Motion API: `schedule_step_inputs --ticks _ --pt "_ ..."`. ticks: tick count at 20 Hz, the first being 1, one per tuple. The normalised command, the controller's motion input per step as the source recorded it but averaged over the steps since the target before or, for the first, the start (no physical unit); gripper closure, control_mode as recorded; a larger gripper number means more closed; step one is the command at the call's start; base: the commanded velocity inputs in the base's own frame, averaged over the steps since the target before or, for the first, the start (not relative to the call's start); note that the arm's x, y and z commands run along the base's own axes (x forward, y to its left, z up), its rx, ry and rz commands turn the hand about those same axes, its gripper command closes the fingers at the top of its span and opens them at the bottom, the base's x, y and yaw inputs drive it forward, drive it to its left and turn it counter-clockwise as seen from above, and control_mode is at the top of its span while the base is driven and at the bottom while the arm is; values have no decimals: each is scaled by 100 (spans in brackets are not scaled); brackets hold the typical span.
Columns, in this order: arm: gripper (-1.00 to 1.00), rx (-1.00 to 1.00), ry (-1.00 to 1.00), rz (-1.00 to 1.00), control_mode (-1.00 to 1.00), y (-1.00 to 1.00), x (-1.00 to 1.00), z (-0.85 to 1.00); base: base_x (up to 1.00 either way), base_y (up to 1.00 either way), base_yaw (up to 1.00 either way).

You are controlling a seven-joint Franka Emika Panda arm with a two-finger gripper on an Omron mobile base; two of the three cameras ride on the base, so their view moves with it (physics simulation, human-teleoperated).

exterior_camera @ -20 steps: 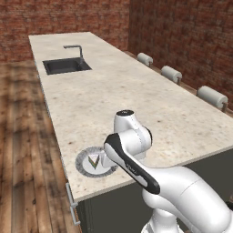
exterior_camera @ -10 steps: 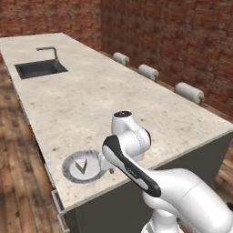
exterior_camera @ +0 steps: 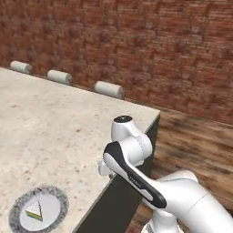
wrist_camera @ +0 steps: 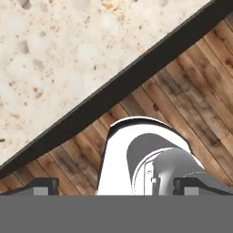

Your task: Take the baked cake out of the oven and place it on the plate for cooling. Then close the oven door.

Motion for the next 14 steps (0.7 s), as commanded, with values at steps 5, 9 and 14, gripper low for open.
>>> schedule_step_inputs --ticks 5,9,14 --pt "-100 0 0 0 100 0 0 0 -1 7 -88" --pt "-100 0 0 0 100 0 0 0 2 15 -88" --pt "-100 0 0 0 100 0 0 0 9 17 -90"
